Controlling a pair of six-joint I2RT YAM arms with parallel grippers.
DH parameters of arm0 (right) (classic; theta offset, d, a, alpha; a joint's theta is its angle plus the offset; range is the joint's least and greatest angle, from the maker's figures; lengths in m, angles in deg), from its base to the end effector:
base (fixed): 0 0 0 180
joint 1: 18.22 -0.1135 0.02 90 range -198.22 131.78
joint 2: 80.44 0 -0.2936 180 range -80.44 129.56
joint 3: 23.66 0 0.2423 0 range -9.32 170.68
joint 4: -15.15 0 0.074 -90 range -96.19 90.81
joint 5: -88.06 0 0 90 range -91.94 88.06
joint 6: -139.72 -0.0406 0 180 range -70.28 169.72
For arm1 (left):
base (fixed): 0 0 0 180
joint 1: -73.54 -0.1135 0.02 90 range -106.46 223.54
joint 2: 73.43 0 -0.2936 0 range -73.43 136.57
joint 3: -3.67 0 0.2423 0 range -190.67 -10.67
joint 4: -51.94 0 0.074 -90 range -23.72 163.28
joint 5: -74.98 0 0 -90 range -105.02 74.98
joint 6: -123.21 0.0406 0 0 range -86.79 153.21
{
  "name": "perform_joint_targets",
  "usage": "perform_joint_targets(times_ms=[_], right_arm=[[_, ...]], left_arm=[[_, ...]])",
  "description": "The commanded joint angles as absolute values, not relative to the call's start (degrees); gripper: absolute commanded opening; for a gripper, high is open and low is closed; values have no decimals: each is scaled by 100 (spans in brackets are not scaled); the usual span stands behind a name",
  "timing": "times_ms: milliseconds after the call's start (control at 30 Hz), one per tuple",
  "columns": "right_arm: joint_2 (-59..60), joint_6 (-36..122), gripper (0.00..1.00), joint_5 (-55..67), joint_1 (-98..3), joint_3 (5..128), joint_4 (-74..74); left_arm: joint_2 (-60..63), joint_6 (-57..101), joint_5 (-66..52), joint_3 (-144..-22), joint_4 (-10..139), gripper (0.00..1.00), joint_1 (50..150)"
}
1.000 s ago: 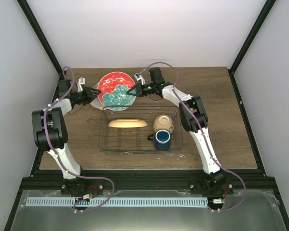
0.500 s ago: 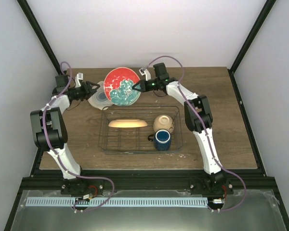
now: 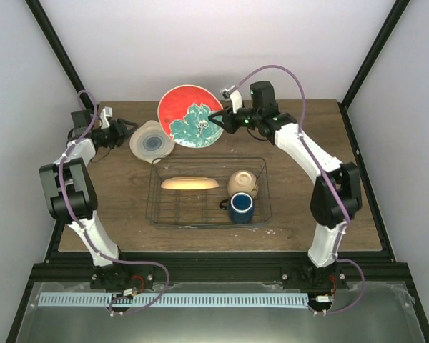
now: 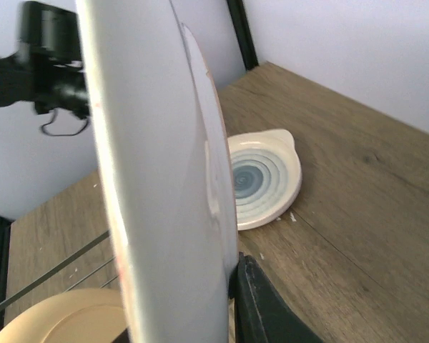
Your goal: Load the mixed dishes into the dish rack
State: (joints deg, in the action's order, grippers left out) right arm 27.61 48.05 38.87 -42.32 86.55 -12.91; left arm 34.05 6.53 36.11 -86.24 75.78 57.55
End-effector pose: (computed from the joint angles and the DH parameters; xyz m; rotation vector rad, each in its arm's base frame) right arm 0.3975 0.2069 0.3560 -0.8426 1.8639 1.0005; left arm 0.4065 0.0836 0.2546 -0.3493 2.1690 -1.1131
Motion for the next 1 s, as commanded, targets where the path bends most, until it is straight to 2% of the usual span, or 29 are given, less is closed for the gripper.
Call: perform_joint_targets(times_ms=[0,133,400,967], right_arm=[[1616,5719,1,4211,-4692,8147,-750],[920,6142,1,4032,-4991,7519,-813],[144,6536,1,3991,-5188,7159,-1333],[-456,6643,1,3766,-5590,6680,-2628]], left_arm=[[3547,857,3373,-8763,7809,55,5757],[3546,962,3165,-8844,7981,57,5762],[3531,1061,3141,-8988,8137,58,5770],[3303,1167,3078,-8740,8209,58,5807]])
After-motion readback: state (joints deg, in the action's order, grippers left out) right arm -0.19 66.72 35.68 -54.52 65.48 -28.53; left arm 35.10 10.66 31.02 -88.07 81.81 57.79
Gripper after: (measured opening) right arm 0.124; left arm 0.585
